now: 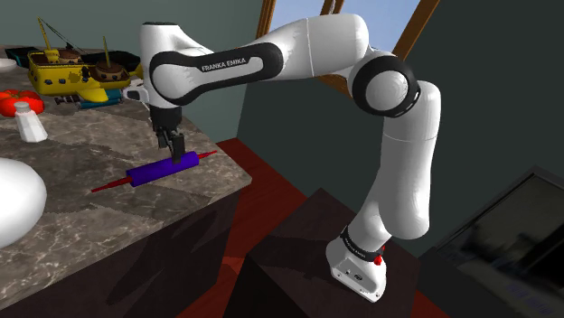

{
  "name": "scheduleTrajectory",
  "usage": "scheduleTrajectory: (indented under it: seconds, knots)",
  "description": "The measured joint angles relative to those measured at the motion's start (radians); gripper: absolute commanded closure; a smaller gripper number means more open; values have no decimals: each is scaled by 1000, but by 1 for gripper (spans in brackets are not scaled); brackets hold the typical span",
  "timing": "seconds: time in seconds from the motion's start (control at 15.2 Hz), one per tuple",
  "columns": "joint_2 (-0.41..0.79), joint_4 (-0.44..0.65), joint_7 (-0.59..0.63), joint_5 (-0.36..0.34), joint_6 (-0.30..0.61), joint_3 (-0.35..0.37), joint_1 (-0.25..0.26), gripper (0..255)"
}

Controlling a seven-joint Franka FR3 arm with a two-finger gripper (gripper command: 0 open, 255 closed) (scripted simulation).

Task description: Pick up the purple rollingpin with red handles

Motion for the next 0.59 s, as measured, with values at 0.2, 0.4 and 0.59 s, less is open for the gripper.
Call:
scheduleTrajectory:
  seconds: [0.2,0.4,0.59]
  knots:
    - [18,-15,-3,-3,32,0,1,0]
    - [35,-29,-3,-5,63,-1,2,0]
    - [38,-31,-4,-5,69,-1,2,255]
